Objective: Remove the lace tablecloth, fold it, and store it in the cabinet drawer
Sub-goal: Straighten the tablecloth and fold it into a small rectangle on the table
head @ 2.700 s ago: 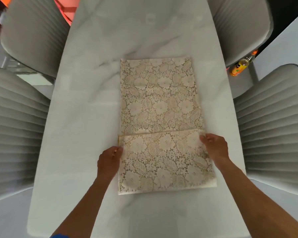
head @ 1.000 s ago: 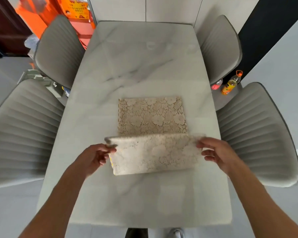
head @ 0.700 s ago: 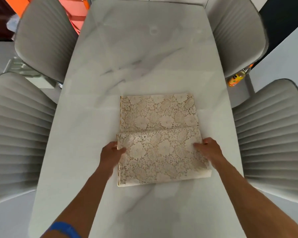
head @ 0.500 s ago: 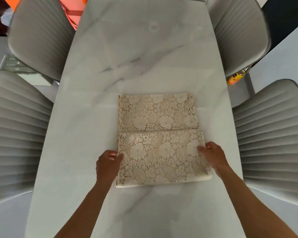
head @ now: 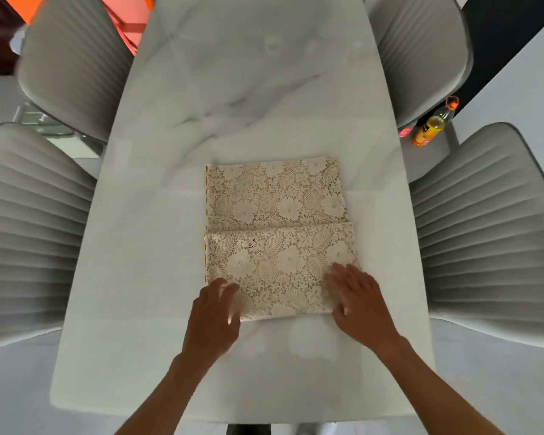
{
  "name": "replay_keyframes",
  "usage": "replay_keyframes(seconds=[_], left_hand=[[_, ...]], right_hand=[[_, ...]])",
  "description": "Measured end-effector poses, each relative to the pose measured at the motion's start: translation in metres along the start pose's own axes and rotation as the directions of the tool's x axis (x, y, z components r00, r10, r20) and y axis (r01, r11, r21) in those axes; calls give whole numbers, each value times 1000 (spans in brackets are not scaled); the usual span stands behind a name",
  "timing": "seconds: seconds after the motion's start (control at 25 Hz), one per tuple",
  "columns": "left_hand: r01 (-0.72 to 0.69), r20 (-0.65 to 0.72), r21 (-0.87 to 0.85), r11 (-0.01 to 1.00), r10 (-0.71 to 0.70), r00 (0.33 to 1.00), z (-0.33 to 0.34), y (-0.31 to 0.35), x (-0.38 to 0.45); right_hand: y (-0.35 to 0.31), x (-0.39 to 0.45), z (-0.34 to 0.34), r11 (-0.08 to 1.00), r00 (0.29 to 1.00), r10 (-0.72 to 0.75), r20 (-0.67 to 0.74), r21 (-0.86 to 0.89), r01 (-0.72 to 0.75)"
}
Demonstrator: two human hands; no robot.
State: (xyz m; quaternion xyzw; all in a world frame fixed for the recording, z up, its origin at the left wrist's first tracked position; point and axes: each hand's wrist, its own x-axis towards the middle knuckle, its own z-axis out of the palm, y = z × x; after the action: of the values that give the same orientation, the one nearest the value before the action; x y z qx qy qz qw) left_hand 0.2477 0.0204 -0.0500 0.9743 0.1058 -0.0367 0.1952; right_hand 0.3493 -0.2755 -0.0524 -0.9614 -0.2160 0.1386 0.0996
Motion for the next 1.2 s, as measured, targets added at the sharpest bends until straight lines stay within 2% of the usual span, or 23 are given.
replay_keyframes(seconds=[0.04, 0.12, 0.24, 0.32, 0.44, 0.6, 0.68, 0.8, 0.88, 1.0, 1.12, 1.2], left_hand=[[-63, 55, 55, 997, 60, 997, 3, 4, -3], [-59, 108, 162, 985, 41, 993, 9, 9, -11], [-94, 94, 400, 912, 62, 994, 12, 14, -20], [-147, 60, 460, 876, 135, 989, 12, 12, -18], [-231, 68, 528, 817, 230, 971, 4, 11, -11], [-133, 20, 412, 901, 137, 990, -21, 35, -16], [-58, 56, 344, 937, 42, 998, -37, 45, -36], [96, 49, 184, 978, -107, 993, -70, 43, -42], [192, 21, 95, 977, -195, 981, -94, 32, -7], [232, 85, 106, 967, -241, 967, -110, 14, 76], [265, 178, 49, 963, -269, 946, -100, -7, 157], [193, 185, 132, 972, -215, 959, -81, -23, 187]], right_hand=[[3, -8, 6, 999, 995, -39, 92, -34, 42], [12, -9, 15, 997, 980, -16, 197, -76, 32], [7, -3, 18, 994, 996, -13, 88, -105, 22], [0, -6, 22, 990, 1000, -1, 9, -138, 2], [-2, -10, 26, 960, 996, -54, -69, -277, 33], [-2, -24, 5, 936, 974, -162, -157, -337, 101], [-2, -45, -13, 961, 979, -156, -132, -247, 120], [-13, -47, -58, 996, 989, -41, -144, -81, 29], [-22, -12, -91, 999, 985, 8, -171, -35, -15], [-33, 62, -123, 999, 987, 44, -155, -22, -48], [-33, 143, -121, 994, 989, 108, -103, -15, -110], [-26, 180, -100, 971, 971, 238, -32, 10, -238]])
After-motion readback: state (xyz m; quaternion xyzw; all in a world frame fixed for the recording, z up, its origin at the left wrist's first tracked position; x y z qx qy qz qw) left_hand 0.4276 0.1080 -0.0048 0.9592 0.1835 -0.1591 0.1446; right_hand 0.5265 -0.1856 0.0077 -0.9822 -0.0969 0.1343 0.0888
